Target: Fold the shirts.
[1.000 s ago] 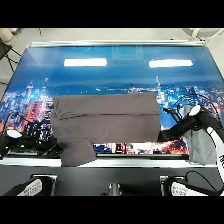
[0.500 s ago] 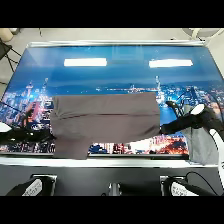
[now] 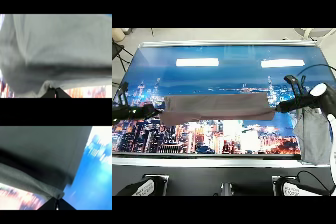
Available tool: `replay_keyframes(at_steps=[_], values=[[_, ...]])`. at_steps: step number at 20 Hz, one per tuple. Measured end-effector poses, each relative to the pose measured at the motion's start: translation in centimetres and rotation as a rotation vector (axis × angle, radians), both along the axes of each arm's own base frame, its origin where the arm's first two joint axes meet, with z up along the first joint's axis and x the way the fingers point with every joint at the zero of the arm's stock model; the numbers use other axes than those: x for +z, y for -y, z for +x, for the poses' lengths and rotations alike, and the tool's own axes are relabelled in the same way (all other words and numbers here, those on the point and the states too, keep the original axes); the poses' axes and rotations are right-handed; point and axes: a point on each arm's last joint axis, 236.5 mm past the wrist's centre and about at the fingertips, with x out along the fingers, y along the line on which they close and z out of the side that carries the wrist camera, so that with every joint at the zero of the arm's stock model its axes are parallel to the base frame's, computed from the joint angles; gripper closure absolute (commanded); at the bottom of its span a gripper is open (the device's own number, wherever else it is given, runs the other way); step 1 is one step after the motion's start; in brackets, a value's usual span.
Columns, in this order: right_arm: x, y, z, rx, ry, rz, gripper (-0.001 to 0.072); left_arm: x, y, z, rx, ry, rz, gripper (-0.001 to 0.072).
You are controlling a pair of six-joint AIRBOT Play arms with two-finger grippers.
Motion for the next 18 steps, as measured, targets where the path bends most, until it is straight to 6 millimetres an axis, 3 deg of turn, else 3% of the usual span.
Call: replay_keyframes(at_steps=[5, 7, 10, 11, 13, 16, 18], values=[[-1.9, -0.9, 6.9, -0.014, 0.048, -0.038, 0.0679, -2.7, -0.6, 7.0, 0.022, -0.027, -0.013, 0.0681], [-3.6, -1.0, 7.9, -0.028, 0.023, -0.04, 0.0679, -4.7, -0.7, 8.8, 0.025, -0.064, -0.025, 0.068], [-6.2, -1.2, 7.9, -0.031, -0.045, -0.043, 0.0676, -8.1, -0.4, 9.4, 0.02, -0.149, -0.051, 0.0672], [-6.7, -1.2, 7.7, -0.032, -0.06, -0.042, 0.0617, -8.9, -0.3, 9.4, 0.022, -0.17, -0.059, 0.0572], [-6.7, -1.2, 7.8, -0.033, -0.067, -0.04, 0.0197, -9.4, -0.5, 9.7, 0.031, -0.19, -0.071, 0.0148], [-5.0, 0.2, 8.1, -0.049, -0.044, -0.015, 0.004, -7.5, -1.2, 10.6, 0.026, -0.176, -0.085, 0.0166], [-4.4, 1.5, 8.0, -0.087, -0.051, 0.035, 0.004, -5.3, -1.2, 11.1, 0.005, -0.151, -0.088, 0.0166]])
